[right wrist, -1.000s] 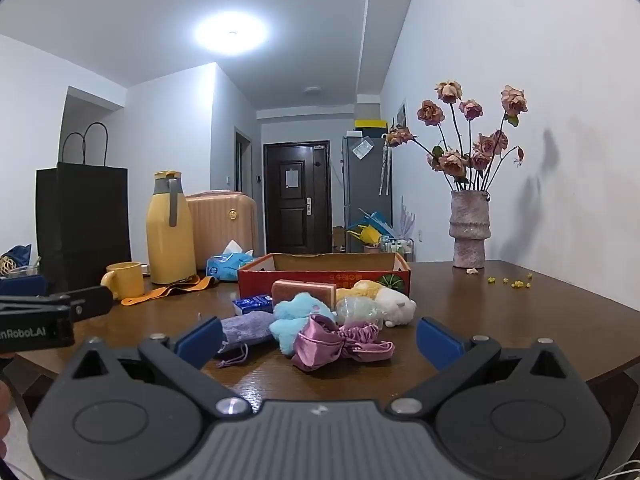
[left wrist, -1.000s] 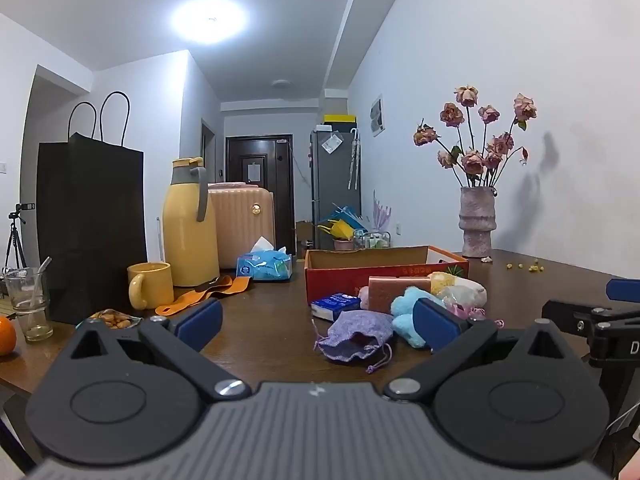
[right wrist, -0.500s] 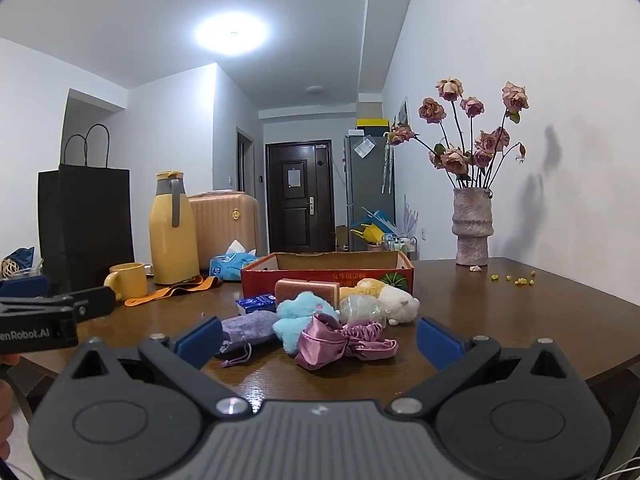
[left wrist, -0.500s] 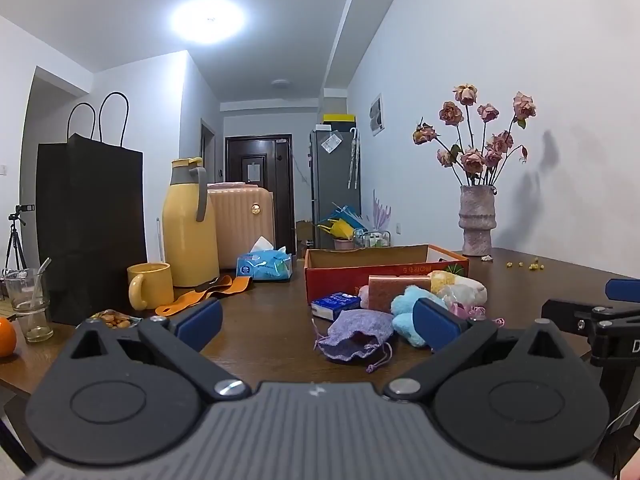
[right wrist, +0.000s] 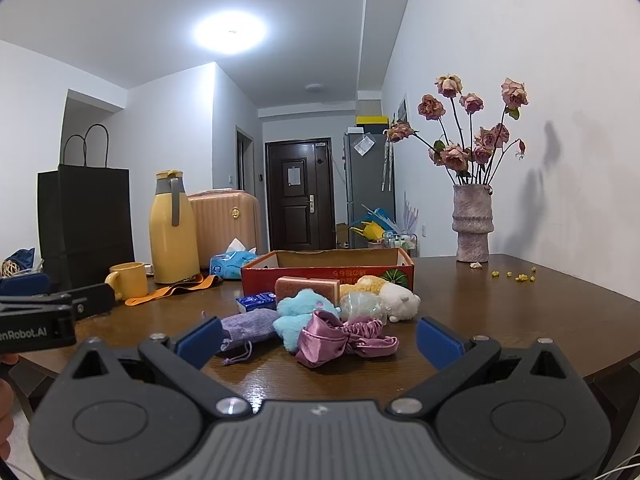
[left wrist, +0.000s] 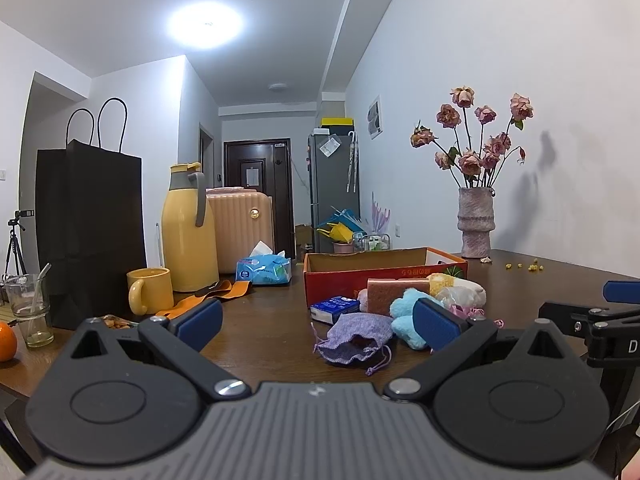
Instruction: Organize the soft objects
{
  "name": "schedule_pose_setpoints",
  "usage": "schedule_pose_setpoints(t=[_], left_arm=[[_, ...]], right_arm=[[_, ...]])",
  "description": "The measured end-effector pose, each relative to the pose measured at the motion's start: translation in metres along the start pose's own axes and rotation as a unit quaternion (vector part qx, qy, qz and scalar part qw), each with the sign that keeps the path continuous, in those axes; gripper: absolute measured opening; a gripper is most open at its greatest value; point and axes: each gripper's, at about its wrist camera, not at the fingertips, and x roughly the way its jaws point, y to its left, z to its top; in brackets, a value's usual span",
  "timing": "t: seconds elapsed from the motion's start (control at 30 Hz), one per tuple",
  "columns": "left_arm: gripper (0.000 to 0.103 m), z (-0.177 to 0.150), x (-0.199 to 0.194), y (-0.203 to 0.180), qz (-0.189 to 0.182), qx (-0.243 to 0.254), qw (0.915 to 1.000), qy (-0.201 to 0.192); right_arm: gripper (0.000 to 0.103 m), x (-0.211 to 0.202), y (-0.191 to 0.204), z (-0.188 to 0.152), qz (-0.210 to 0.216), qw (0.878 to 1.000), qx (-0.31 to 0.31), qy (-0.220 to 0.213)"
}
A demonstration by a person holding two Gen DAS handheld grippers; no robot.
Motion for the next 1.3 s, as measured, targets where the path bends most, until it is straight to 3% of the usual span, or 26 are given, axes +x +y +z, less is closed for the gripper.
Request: schedule_pose_setpoints(t=[1.3], left_arm=[[0.103, -0.0016, -0.0002, 0.0003, 0.002, 0.001, 1.0000, -0.005]], right_arm=[[0.103, 0.0013, -0.0024, -0.0013, -0.003, 1.000, 0.009, 0.002]])
